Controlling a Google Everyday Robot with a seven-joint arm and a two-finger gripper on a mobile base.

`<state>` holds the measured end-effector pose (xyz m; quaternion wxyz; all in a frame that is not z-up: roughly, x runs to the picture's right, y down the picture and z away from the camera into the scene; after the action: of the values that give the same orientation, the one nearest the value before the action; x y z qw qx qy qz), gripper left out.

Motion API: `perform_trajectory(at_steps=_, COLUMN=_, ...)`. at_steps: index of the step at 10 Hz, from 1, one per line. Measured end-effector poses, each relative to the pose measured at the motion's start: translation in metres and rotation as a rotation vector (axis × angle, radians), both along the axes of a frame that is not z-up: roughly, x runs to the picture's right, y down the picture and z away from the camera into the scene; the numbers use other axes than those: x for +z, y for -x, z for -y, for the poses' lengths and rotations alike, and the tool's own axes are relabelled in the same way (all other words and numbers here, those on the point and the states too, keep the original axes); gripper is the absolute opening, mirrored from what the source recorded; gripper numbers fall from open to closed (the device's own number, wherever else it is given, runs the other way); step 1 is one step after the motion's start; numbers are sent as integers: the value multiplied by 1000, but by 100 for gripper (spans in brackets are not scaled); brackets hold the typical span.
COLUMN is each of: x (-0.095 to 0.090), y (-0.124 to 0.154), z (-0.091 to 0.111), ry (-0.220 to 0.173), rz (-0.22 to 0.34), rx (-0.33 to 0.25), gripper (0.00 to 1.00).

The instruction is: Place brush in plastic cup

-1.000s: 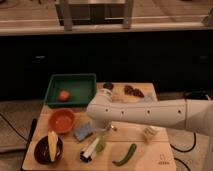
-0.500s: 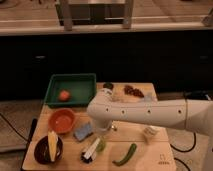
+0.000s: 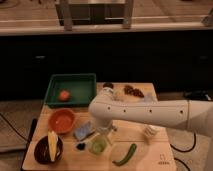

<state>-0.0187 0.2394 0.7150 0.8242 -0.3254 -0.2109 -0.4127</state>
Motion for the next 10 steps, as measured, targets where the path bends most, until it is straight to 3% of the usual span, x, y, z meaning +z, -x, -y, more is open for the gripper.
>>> perform_trajectory(at_steps=10, x=1, y=-4, z=6, ry=-4, rz=21, rx=7, gripper=80)
